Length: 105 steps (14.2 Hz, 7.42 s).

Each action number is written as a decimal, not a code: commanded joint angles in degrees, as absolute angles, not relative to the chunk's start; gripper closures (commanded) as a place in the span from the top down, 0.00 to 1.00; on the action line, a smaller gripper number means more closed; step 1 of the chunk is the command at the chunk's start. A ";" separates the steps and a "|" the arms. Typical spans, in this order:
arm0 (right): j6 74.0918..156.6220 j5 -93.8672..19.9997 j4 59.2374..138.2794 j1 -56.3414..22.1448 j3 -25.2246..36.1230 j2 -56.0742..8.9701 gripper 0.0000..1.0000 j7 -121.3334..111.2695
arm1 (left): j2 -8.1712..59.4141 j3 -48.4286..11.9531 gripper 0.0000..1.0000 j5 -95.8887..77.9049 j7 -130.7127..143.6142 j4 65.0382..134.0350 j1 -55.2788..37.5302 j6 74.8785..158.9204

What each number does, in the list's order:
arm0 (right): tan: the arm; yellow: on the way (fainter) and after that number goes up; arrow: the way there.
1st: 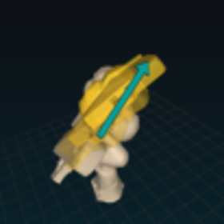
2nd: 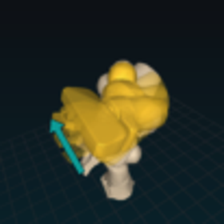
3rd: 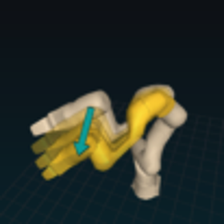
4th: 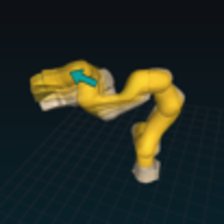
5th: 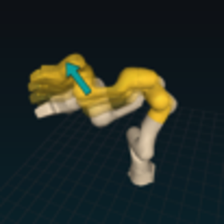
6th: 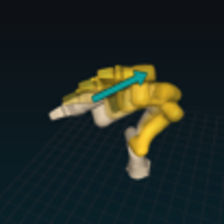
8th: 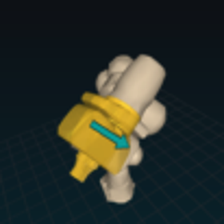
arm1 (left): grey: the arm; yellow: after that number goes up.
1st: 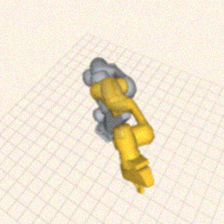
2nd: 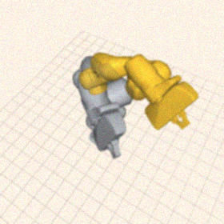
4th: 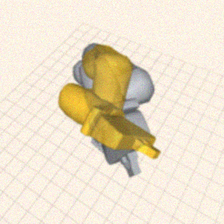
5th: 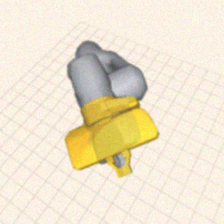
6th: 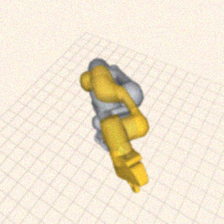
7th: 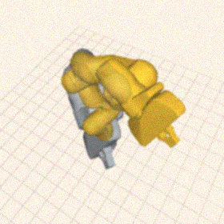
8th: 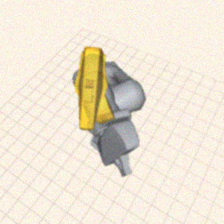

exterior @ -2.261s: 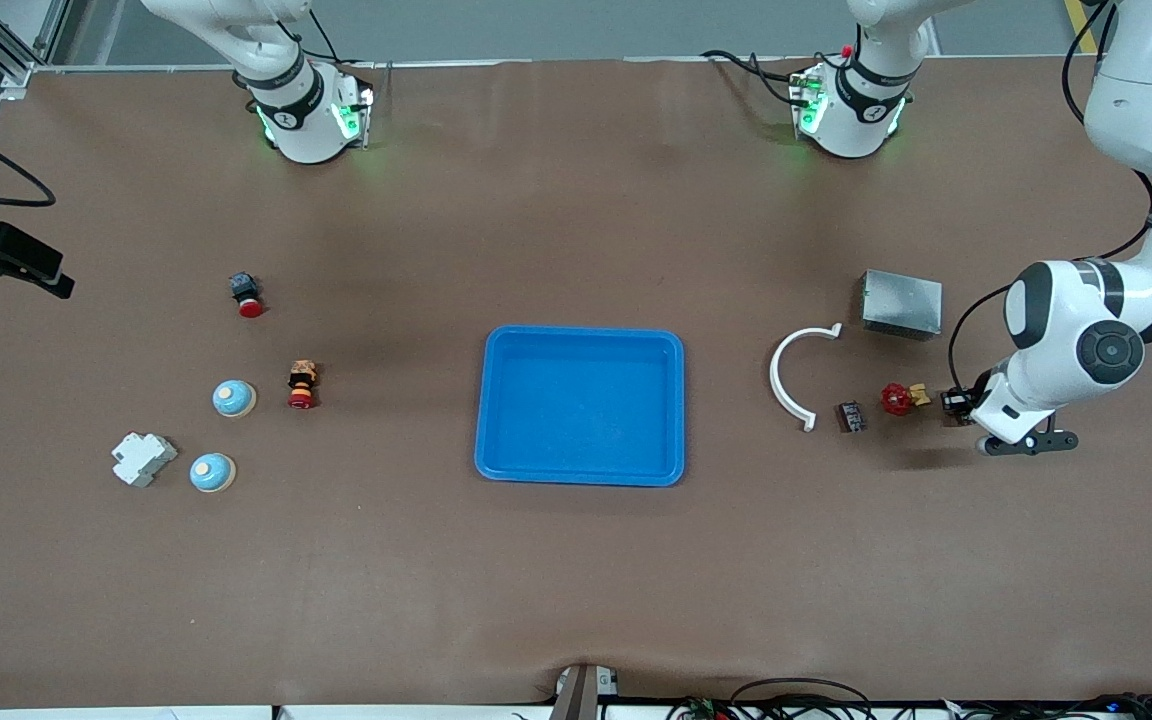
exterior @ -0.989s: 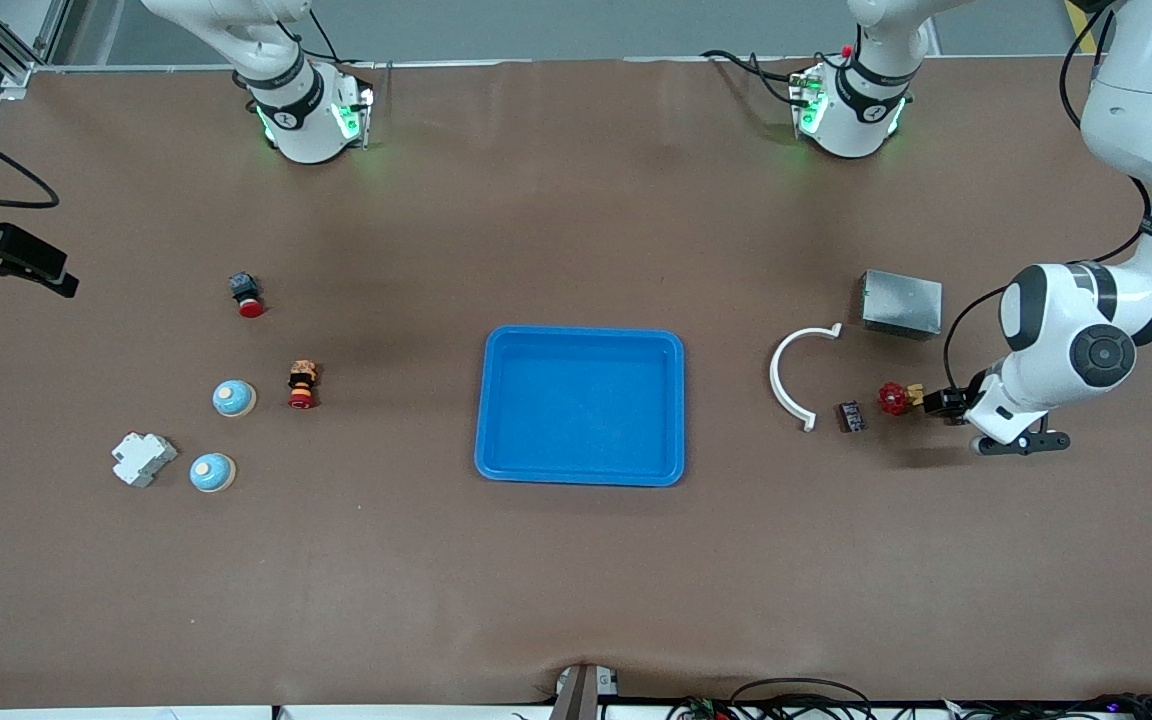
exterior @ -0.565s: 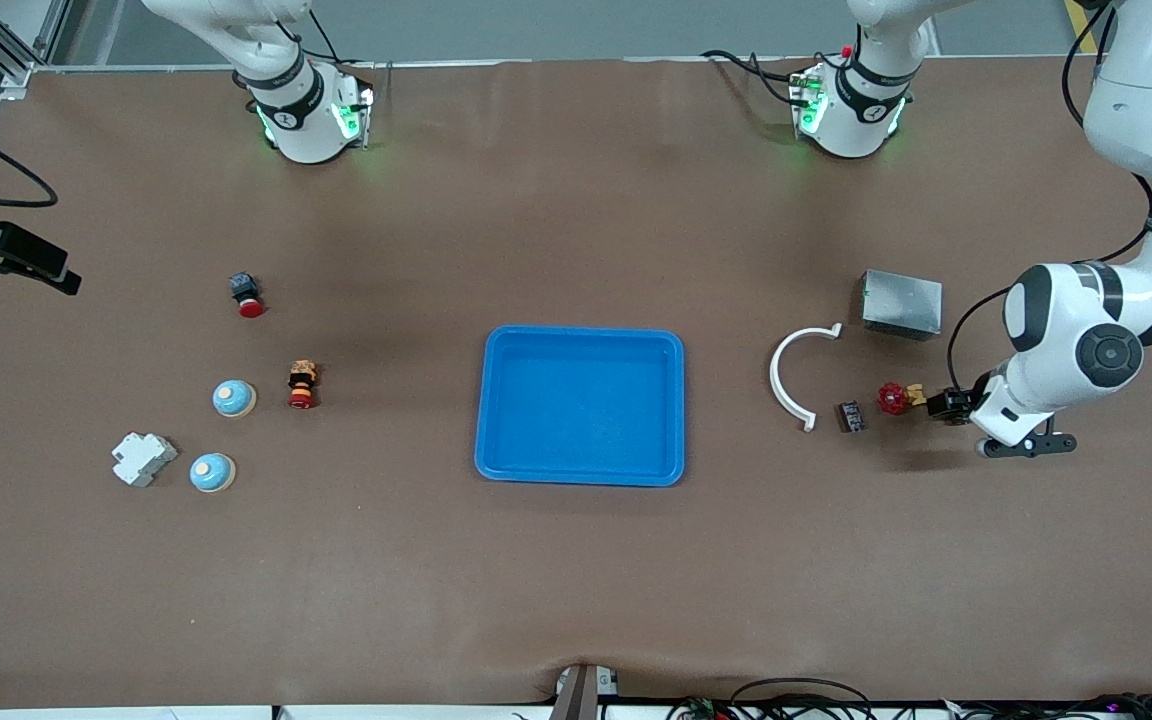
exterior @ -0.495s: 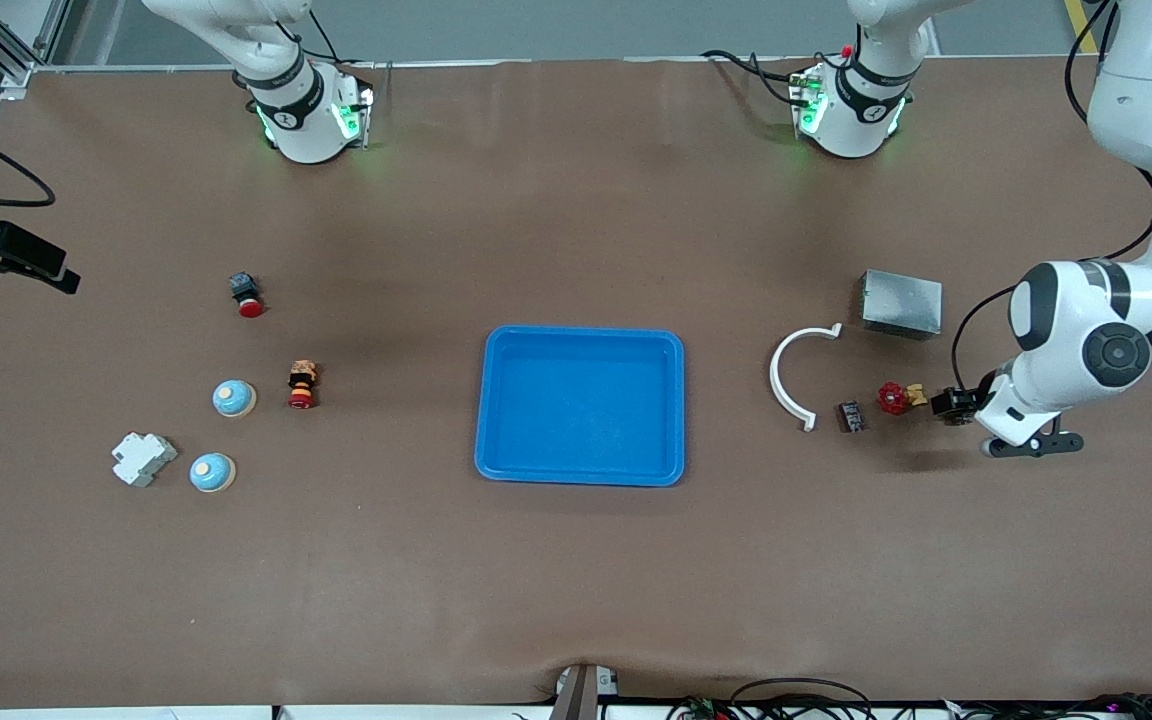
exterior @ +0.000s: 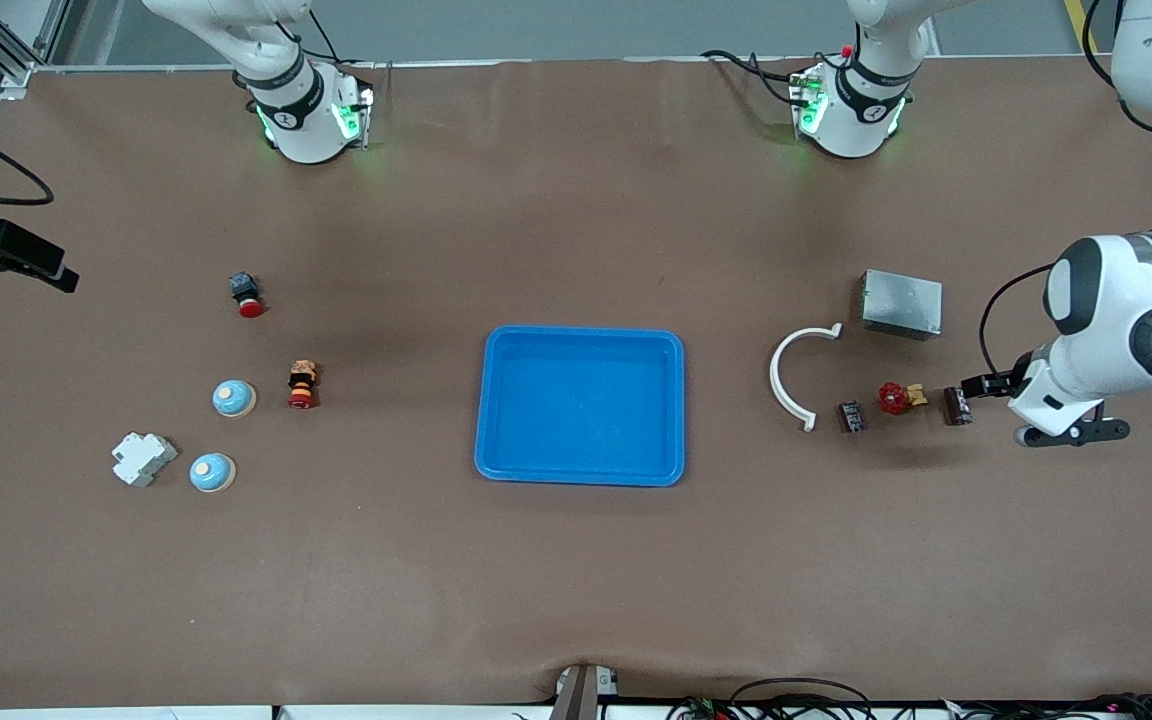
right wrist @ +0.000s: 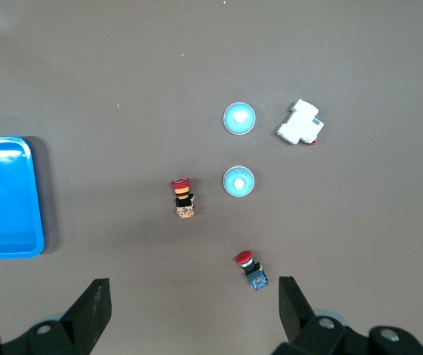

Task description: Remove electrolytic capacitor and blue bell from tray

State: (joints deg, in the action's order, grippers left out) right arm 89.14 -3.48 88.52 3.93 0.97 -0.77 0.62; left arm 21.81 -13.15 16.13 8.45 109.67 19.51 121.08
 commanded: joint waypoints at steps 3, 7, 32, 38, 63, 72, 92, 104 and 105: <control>88.95 -3.60 89.74 4.75 0.44 1.32 1.00 1.32 | 17.93 -14.50 1.00 10.73 5.02 99.69 20.04 104.01; 89.12 -3.60 89.74 4.75 0.44 1.32 1.00 1.32 | 15.21 -14.41 1.00 8.62 1.06 95.28 20.21 95.37; 91.58 -2.02 89.91 4.75 0.44 0.97 1.00 -2.29 | 5.19 -16.87 1.00 -3.95 2.55 82.79 20.57 79.89; 92.11 -2.02 90.17 4.75 0.44 0.97 1.00 -2.20 | 5.62 -21.53 1.00 0.86 2.37 81.56 20.48 83.57; 93.60 -2.02 90.79 4.75 0.44 0.79 1.00 -2.29 | 8.70 -2.20 1.00 1.67 1.14 81.47 5.10 87.71; 93.52 -2.02 91.32 4.75 0.44 0.79 1.00 -2.37 | 8.44 -4.83 1.00 1.67 1.41 81.47 4.22 90.79; 94.66 -2.02 91.58 4.66 0.44 0.79 1.00 -2.29 | -0.18 -5.89 1.00 1.50 5.62 92.55 4.75 97.56; 95.36 -1.58 91.67 4.66 0.35 0.70 1.00 -2.37 | 2.20 -5.89 1.00 0.97 4.13 89.47 4.57 97.29; 95.36 -1.58 91.67 4.66 0.35 0.70 1.00 -2.37 | 2.20 -5.89 1.00 0.97 4.22 89.47 4.57 97.29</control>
